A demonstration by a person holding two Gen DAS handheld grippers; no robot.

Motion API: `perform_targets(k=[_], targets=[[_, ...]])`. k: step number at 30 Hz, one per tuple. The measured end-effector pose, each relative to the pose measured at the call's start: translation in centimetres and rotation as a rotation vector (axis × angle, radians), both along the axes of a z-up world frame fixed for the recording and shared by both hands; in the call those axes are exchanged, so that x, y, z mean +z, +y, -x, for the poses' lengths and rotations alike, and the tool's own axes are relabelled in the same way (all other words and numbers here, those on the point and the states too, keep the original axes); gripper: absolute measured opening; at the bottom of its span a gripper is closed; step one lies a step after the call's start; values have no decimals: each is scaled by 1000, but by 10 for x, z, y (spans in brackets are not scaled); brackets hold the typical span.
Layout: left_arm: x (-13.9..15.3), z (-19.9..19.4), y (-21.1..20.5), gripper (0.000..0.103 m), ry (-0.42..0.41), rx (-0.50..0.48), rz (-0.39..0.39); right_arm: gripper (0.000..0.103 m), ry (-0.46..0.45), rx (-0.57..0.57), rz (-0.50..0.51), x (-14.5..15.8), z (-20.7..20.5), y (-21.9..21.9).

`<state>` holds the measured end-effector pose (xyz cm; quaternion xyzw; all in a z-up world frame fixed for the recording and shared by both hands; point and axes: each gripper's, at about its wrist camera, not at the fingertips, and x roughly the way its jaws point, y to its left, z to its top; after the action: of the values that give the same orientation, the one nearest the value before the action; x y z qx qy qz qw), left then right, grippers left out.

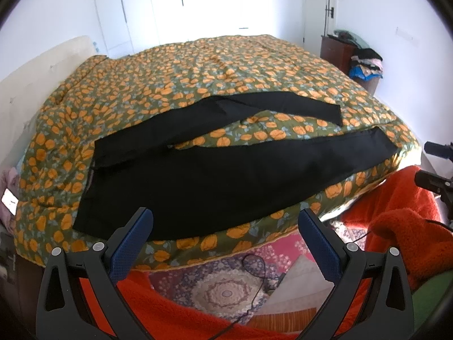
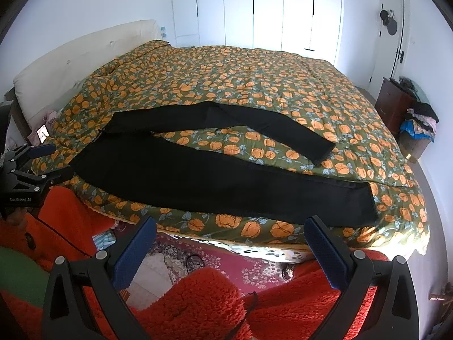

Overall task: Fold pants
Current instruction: 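Grasp the hem of one black trouser leg with the right gripper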

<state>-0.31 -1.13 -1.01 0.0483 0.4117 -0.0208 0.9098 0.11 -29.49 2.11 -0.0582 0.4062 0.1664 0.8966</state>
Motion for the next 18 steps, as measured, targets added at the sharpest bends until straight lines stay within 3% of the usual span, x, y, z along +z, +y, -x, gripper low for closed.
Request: perform_targets(k=[3,8,10,12,14,16,18], targets=[[1,-12,4,102,-22,24,-34,103,1,16,1,-3,-6,0],[27,-56,6,102,-182,18,-133,103,-32,37,-17,-1,-42,2],[36,-74,5,102,-223,33,-138,103,-65,56,-31,2,-65,5],[42,-90,7,102,-225,59,-83,103,-159,94,22,2,-95,10],[39,-102,11,102,-183,80,37,103,-211,140,117,-14,-125,12],[27,-106,15,102,-138,95,115,102,-196,155,216,-42,-159,7],[8,-105,16,102,-87,118,124,92,-139,138,306,-78,-200,-8]])
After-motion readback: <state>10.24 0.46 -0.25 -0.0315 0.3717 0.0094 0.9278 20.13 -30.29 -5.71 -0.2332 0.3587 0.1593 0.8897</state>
